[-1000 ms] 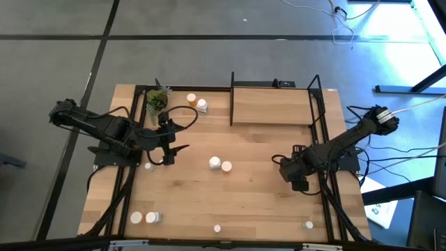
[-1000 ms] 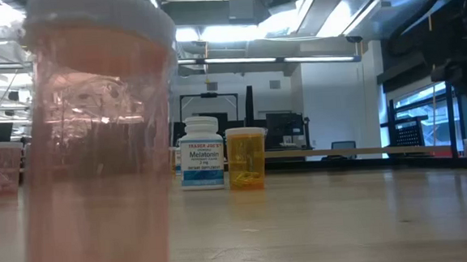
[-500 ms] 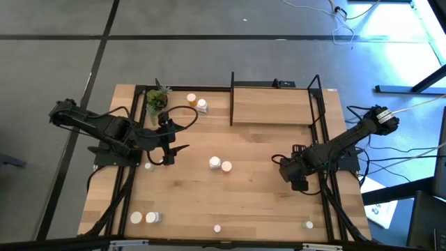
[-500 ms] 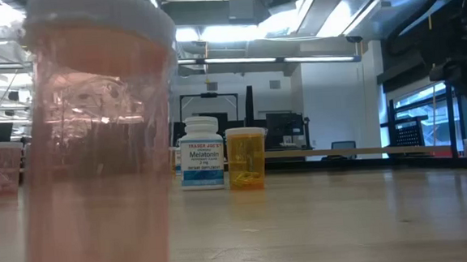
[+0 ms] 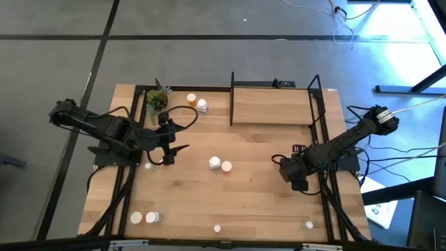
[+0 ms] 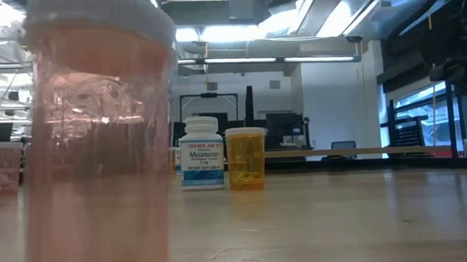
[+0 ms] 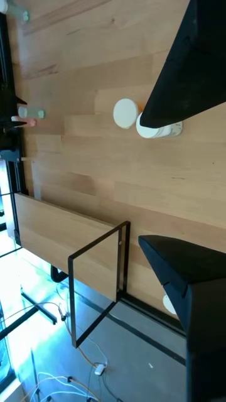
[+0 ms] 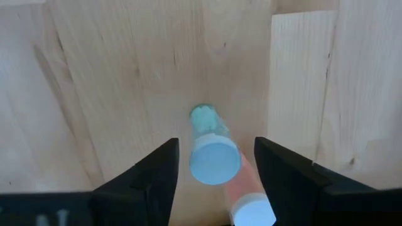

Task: Pick and place medicine bottles onto shelf by color
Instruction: Put the top right blue pill bottle on the shelf

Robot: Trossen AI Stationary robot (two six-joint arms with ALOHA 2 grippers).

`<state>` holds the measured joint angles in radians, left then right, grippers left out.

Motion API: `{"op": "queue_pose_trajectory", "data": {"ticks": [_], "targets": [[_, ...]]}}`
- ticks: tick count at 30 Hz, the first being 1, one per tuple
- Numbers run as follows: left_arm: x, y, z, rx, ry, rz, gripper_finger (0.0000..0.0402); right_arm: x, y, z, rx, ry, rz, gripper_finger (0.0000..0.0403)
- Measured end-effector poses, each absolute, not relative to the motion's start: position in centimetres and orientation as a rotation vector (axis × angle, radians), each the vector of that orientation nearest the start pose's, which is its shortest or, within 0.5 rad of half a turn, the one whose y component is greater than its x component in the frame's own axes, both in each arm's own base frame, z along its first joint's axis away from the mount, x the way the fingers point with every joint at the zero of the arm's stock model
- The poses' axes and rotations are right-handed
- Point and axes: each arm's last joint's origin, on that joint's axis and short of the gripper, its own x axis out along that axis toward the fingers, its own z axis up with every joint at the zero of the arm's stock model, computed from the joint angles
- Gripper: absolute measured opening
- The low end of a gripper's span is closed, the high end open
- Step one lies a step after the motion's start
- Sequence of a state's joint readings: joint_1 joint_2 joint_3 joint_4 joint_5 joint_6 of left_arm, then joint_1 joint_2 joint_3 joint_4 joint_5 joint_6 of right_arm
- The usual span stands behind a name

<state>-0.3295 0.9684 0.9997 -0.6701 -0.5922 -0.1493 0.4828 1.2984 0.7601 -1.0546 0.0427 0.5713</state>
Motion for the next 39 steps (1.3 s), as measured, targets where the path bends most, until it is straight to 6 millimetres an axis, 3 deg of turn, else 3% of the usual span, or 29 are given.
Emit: {"op": "queue_pose_trajectory", "data": {"ticks": [17,33,39], "targets": [[18.2,-4.5,33.4,0.140,0.552,0.295,0.0289,16.4,8.6,17.6,0.068,1.574,-0.102,0.0208],[18.2,-4.5,33.4,0.141,0.552,0.295,0.0289,16.9,8.8,17.6,0.099,1.527,-0.089,0.0129],[18.2,-4.5,33.4,0.141,0.552,0.295,0.0289,17.0,8.9,17.6,0.153,1.510,-0.126,0.0126]]}}
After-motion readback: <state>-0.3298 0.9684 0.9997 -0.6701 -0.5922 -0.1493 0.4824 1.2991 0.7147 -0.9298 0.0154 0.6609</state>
